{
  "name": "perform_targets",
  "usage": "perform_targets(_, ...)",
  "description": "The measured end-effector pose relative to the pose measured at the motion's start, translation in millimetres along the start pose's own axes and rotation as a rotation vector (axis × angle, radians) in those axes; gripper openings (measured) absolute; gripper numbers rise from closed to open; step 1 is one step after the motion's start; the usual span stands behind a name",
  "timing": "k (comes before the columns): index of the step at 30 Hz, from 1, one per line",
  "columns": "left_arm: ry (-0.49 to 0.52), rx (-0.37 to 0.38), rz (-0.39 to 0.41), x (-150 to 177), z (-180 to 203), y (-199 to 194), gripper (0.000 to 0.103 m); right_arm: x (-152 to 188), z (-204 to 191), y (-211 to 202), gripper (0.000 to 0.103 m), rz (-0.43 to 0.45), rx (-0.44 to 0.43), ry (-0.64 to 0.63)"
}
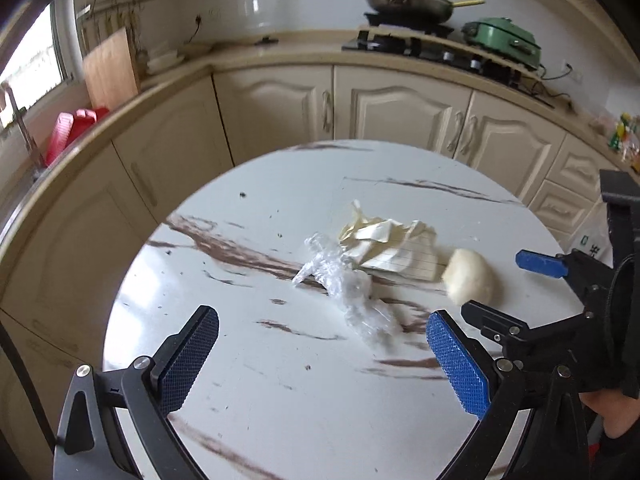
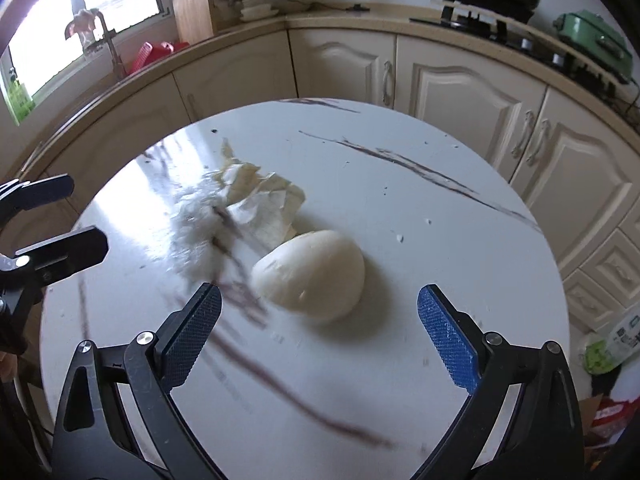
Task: Collect trash
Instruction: 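Grasp the clear plastic bag with the left tool while the right tool grasps the white bun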
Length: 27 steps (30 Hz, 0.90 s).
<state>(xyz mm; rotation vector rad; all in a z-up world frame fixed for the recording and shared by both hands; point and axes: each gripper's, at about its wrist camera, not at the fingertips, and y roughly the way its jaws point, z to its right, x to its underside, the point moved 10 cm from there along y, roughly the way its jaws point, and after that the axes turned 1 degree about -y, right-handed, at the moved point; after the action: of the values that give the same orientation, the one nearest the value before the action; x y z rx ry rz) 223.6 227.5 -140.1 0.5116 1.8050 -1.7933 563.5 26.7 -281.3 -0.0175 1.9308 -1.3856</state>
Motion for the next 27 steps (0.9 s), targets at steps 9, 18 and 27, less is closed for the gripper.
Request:
perform_targets(9,-0.026,0.012,-0.029,-40.3,-0.2,50.7,0.102,-1.4,-5.1,24.7,0.094,0.001,-0.06,-0.081)
perform_targets(18,-0.016,0.017,-0.062,-42.1,25.7,104.3,0.102,1.9,-4.1,20.7,0.065,-0.006,-0.063,-0.103)
perform_targets(27,-0.016,0.011,-0.138,-43.4,36.0,145.9,0.055,6.9,20.1,-9.9,0.065,0.055,-0.117,-0.003)
